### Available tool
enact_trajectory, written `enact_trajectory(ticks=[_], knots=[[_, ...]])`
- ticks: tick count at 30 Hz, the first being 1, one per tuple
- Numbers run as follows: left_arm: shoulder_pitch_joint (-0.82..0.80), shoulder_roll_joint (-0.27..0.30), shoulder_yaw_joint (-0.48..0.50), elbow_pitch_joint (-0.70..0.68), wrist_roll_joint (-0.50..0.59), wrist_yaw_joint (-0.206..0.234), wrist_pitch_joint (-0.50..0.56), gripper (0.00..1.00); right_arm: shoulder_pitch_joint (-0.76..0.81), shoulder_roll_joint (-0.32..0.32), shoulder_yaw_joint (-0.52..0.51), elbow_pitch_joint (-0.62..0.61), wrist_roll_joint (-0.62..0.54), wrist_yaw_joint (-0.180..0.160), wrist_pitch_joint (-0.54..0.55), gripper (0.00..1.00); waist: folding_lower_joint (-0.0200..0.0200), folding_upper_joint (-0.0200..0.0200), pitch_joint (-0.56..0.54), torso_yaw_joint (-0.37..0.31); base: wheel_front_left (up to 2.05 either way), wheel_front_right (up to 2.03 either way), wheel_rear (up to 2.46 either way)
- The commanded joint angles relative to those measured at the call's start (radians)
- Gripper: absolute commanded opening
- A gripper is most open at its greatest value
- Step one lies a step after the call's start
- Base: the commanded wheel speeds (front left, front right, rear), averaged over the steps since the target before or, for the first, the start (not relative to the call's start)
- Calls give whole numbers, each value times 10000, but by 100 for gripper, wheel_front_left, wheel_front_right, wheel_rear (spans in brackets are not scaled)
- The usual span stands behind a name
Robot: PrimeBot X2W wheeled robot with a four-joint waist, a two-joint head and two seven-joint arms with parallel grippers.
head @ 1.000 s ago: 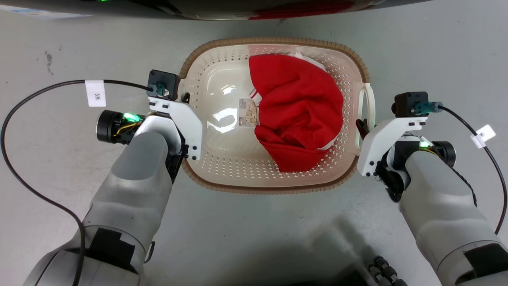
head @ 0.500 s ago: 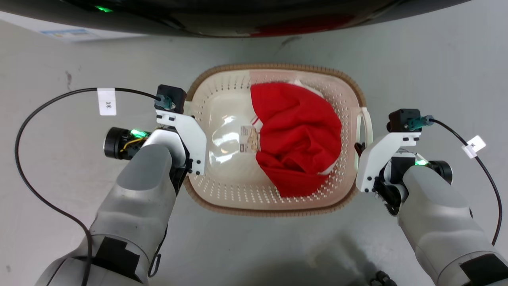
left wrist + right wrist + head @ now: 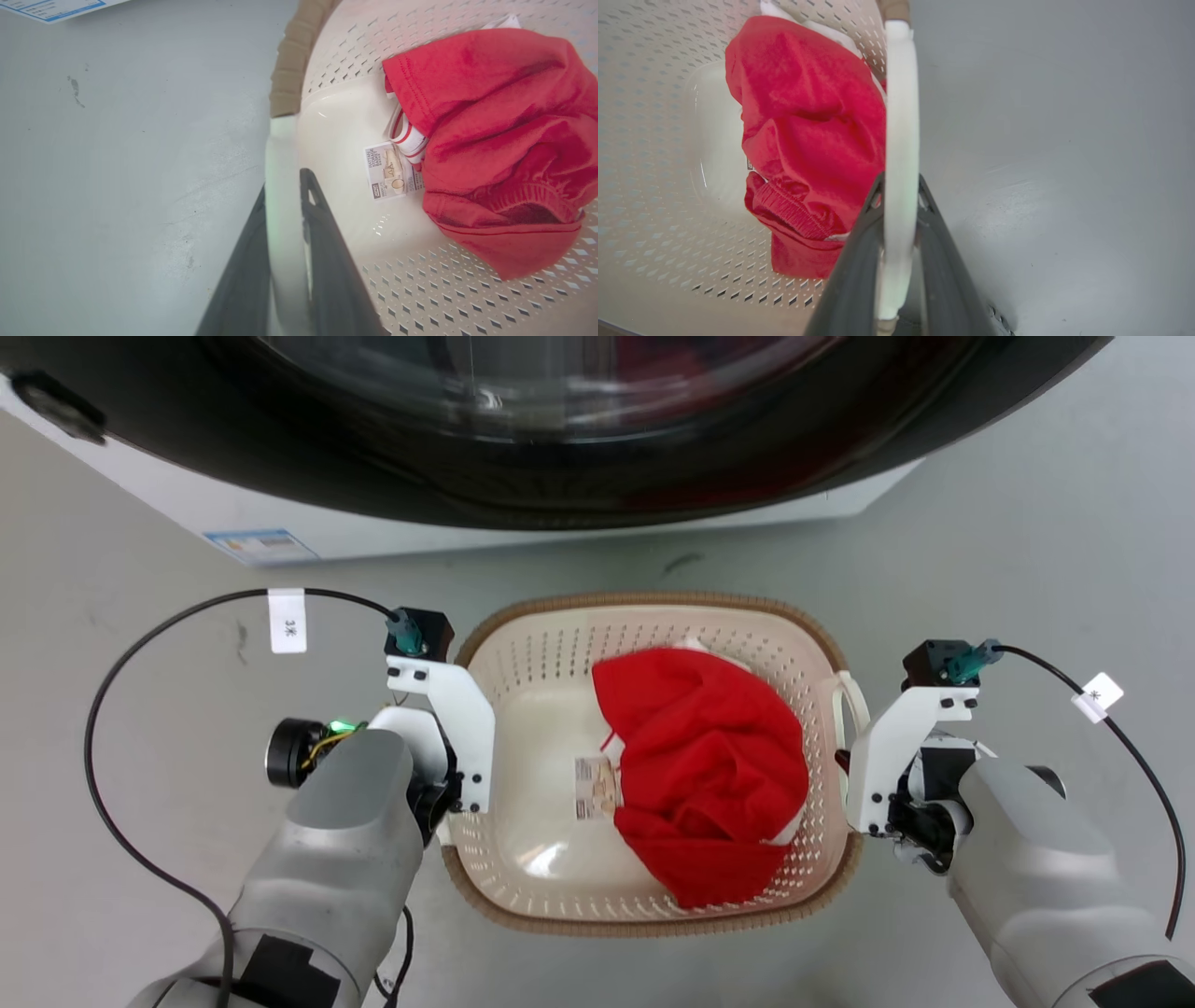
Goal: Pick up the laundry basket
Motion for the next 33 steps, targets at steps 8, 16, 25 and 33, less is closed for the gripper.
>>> enact_trajectory(ticks=[8,16,25,33], knots=[[502,-101,-156,-18,-595,-184,1354,0,224,-231,670,-553,834,-2,1431,0,1,-1,-1703,393,0,0,0],[761,-10,-159,-21,-898,-188,2066,0,405,-244,1243,-849,1411,0,2382,0,1,-1,-2683,594,0,0,0],[1031,132,-255,-22,-1143,-186,2437,0,510,-275,1831,-1095,2023,0,3080,0,1,-1,-3657,788,0,0,0],[1356,180,-426,-26,-1384,-187,2682,0,587,-325,2275,-1019,2392,0,3566,0,1,-1,-4564,835,0,0,0]])
